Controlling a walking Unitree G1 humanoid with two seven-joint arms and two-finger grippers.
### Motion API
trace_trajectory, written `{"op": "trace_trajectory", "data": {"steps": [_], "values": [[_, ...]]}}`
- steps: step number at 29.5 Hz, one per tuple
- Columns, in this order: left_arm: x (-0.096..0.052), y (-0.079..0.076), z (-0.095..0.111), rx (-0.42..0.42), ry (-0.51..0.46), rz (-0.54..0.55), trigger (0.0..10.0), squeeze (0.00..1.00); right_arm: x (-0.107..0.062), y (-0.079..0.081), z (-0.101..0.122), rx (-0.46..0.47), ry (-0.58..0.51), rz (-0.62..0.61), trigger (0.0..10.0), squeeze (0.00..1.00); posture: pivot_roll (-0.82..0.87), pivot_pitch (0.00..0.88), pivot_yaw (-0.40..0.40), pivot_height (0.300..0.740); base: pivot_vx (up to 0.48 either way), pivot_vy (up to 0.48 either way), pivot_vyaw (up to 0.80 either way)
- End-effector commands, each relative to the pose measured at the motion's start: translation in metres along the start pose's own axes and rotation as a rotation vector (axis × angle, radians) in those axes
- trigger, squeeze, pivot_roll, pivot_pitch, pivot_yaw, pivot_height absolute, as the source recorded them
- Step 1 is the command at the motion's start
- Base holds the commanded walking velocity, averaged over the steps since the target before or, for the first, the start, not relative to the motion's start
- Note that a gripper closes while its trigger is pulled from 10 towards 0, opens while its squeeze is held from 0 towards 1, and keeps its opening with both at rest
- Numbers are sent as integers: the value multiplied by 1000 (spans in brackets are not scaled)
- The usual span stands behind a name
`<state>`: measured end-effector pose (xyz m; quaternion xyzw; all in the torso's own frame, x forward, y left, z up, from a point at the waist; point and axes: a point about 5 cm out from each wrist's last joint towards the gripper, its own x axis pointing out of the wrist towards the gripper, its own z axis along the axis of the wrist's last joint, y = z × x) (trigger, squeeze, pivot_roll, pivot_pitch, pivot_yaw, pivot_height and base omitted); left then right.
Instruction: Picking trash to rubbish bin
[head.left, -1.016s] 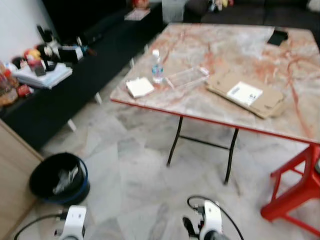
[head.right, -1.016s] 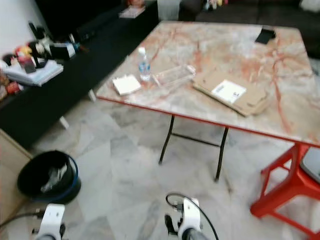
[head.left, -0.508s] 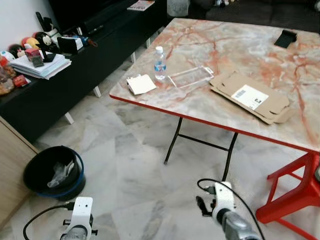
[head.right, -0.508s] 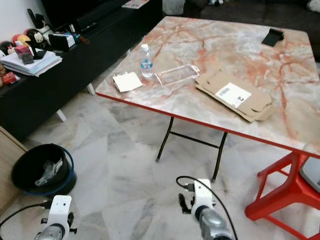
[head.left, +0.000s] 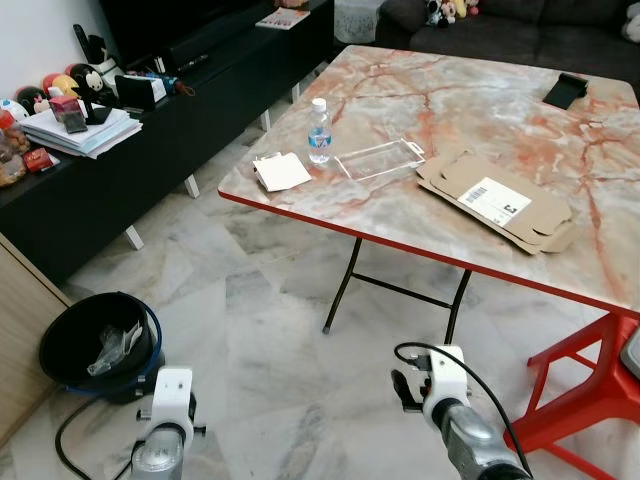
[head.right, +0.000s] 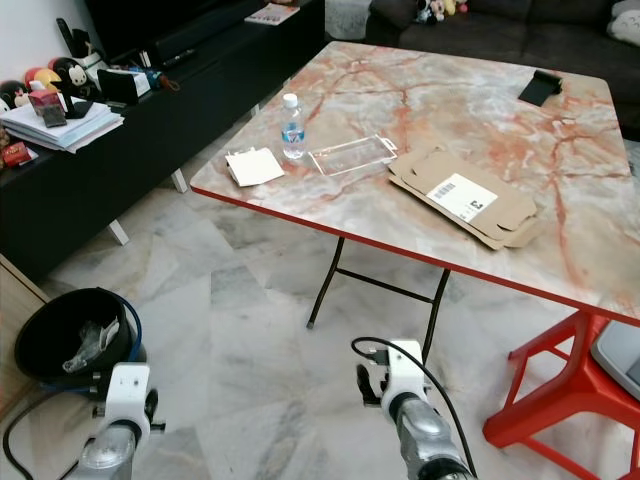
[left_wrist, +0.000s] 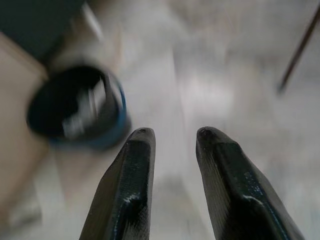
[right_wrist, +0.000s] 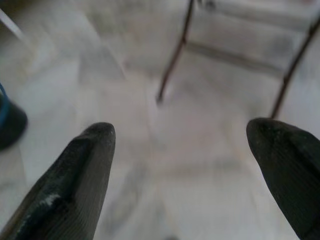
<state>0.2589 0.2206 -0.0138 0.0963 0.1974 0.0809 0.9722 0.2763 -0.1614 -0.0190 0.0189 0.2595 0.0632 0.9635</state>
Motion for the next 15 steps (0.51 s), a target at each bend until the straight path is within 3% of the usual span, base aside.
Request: {"op": "trace_trajectory", "data": {"steps": [1,2,7,9,10,15], "values": [[4,2,14,33,-78,0,10000,0,6,5,23,-25,-100,21,10000,0,67,61,6,740,0,0,0],[7,0,31,36,-164,-11,10000,0,9,8,42,-57,-190,30,10000,0,69,52,9,740,0,0,0],[16,-7,82,-19,-381,-7,10000,0,14,20,95,-74,-395,65,10000,0,76,34,5,740,0,0,0],[17,-12,94,-8,-430,-25,10000,0,15,23,107,-72,-436,64,10000,0,77,28,2,740,0,0,0],[17,-21,111,46,-508,-62,10000,0,16,27,122,-59,-486,68,10000,0,75,24,4,740,0,0,0],[16,-39,137,27,-593,-126,10000,0,16,39,149,-44,-571,104,10000,0,71,6,0,740,0,0,0]]}}
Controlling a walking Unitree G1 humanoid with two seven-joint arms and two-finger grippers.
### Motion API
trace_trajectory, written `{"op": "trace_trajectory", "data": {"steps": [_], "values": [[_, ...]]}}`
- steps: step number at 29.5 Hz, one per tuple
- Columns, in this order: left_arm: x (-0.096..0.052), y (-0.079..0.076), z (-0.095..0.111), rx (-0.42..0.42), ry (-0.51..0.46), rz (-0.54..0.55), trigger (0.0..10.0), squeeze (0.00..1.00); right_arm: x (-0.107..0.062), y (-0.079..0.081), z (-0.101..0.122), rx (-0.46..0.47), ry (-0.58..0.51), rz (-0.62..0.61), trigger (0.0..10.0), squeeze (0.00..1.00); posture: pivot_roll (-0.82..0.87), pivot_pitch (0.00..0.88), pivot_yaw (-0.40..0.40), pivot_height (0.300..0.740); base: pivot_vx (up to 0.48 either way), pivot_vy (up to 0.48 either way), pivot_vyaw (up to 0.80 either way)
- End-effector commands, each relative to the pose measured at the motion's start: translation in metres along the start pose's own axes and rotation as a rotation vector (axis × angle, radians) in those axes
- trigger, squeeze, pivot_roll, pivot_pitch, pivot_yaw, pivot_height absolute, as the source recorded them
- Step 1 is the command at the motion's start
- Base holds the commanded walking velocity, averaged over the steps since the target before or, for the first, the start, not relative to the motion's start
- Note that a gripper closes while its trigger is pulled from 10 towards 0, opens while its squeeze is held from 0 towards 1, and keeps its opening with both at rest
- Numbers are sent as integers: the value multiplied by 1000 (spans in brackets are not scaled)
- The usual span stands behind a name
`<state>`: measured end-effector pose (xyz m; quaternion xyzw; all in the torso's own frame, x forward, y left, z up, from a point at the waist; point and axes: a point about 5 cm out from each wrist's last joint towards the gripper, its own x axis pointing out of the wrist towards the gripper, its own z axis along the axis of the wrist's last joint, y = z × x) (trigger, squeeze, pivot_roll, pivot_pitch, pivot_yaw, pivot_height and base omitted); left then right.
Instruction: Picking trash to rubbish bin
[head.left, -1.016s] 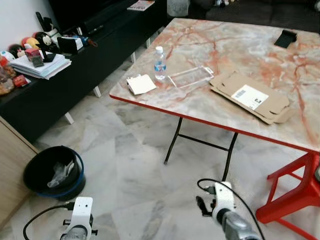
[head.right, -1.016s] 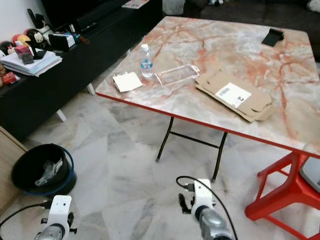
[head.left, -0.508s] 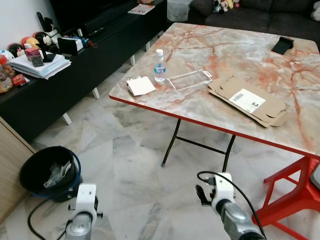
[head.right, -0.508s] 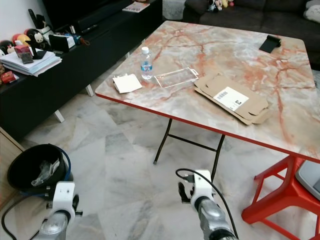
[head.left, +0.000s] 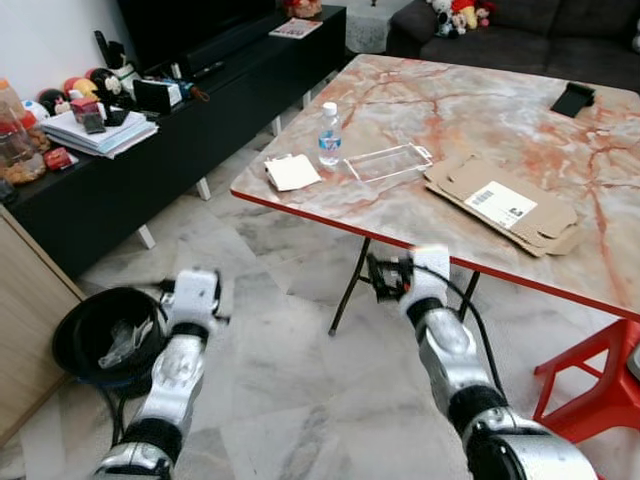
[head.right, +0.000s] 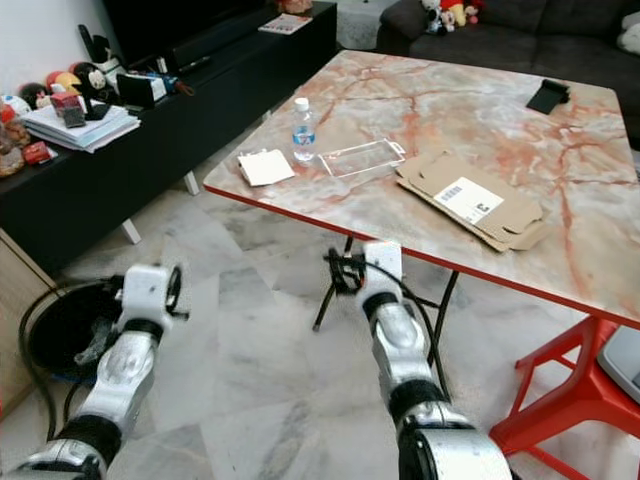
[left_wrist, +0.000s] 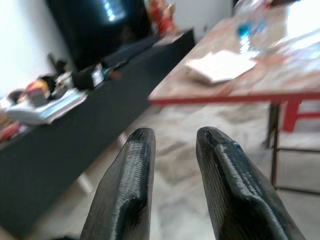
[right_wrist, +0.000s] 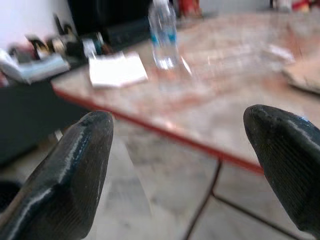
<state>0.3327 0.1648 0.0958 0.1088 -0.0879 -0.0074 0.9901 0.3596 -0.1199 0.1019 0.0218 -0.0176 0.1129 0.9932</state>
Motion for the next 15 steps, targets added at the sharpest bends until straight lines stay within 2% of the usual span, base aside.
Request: {"op": "trace_trajectory", "data": {"steps": [1,4,7,11,15], "values": [[3,-4,4,12,-18,-22,10000,0,3,6,5,22,-24,18,10000,0,75,3,2,740,0,0,0],[6,-4,8,-3,-29,-10,10000,0,6,15,6,21,-28,44,10000,0,77,0,6,740,0,0,0],[6,-5,9,-2,-31,-16,10000,0,6,20,5,77,-28,57,10000,0,85,0,8,740,0,0,-800],[6,-6,10,-3,-30,-17,10000,0,6,20,5,78,-29,57,10000,0,85,0,8,740,0,0,-800],[5,-4,11,-11,-40,-10,10000,0,0,27,-2,102,-31,64,10000,0,90,0,14,740,0,0,0]]}}
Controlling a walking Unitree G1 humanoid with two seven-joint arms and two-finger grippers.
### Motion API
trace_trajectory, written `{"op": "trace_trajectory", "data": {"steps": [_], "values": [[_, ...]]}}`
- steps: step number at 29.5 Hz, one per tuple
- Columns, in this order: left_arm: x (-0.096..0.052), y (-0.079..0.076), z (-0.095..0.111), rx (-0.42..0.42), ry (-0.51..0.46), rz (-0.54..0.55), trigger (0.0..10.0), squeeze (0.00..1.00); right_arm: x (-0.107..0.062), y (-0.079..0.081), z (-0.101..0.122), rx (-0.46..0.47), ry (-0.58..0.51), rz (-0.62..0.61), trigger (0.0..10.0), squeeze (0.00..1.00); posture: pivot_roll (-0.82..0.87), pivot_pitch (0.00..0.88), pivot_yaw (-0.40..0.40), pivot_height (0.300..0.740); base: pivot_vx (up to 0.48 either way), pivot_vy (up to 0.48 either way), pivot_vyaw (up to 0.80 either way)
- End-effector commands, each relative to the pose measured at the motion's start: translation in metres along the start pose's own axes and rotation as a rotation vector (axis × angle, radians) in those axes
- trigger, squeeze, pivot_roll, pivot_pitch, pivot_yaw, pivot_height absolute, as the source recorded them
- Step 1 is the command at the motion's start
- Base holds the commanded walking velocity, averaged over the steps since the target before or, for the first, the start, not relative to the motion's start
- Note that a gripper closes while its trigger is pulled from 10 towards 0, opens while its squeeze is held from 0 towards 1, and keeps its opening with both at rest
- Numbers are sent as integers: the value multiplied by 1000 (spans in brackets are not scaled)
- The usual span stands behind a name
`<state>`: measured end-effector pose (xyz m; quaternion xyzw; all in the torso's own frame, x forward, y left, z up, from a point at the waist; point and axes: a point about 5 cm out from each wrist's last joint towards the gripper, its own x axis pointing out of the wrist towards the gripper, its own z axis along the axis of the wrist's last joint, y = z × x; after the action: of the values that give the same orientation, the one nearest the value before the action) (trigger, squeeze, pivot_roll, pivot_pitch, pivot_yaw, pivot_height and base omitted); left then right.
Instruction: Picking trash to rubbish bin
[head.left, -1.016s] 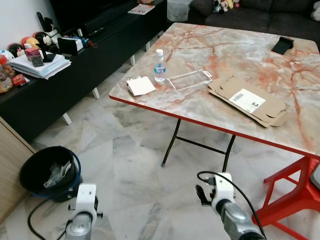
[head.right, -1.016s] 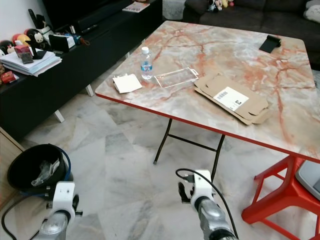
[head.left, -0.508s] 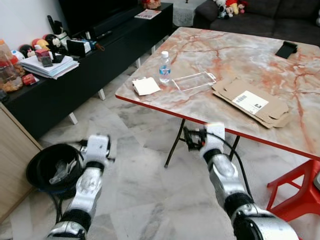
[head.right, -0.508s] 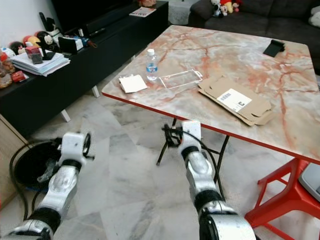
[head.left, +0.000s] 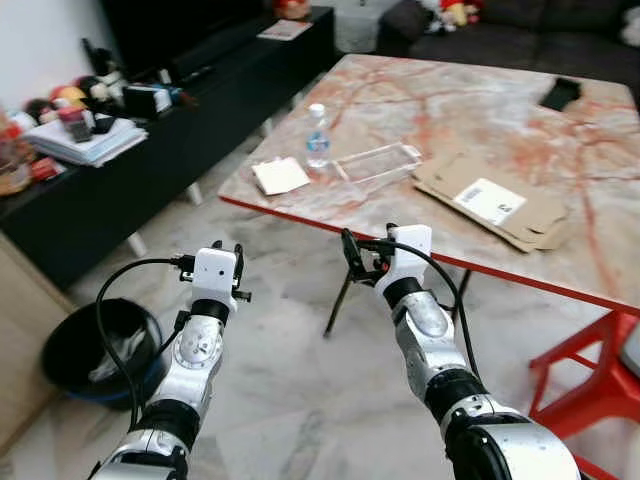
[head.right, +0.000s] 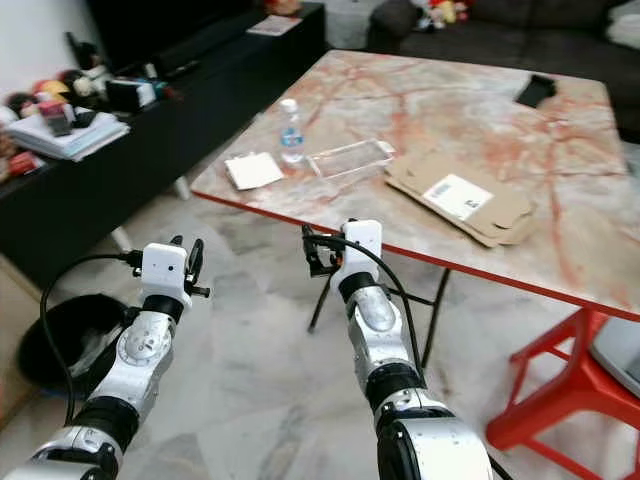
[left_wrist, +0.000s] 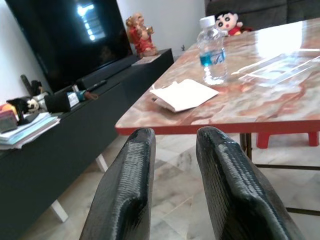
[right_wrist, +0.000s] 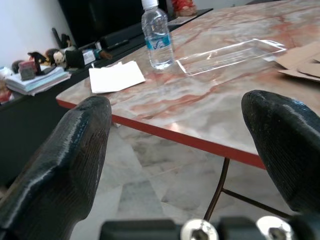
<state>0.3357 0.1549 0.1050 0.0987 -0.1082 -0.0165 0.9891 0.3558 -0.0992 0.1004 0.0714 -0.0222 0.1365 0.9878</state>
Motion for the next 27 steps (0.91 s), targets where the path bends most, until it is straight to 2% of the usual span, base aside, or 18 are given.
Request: {"op": "trace_trajectory", "data": {"steps": [1,10,22,24,27], "values": [[2,4,2,11,-4,4,10000,0,0,7,-1,1,-10,26,10000,0,91,0,15,740,0,0,0],[11,8,12,1,-34,19,10000,0,4,13,3,2,-23,47,10000,0,94,9,22,740,0,0,0],[14,6,16,-6,-46,23,10000,0,6,17,3,51,-5,71,10000,0,103,20,14,740,273,0,-38],[15,6,18,-10,-51,25,10000,0,5,20,1,41,2,89,10000,0,108,21,11,740,274,0,-800],[15,5,18,-12,-53,25,10000,0,5,22,2,25,-5,97,10000,0,108,22,9,740,279,0,0]]}}
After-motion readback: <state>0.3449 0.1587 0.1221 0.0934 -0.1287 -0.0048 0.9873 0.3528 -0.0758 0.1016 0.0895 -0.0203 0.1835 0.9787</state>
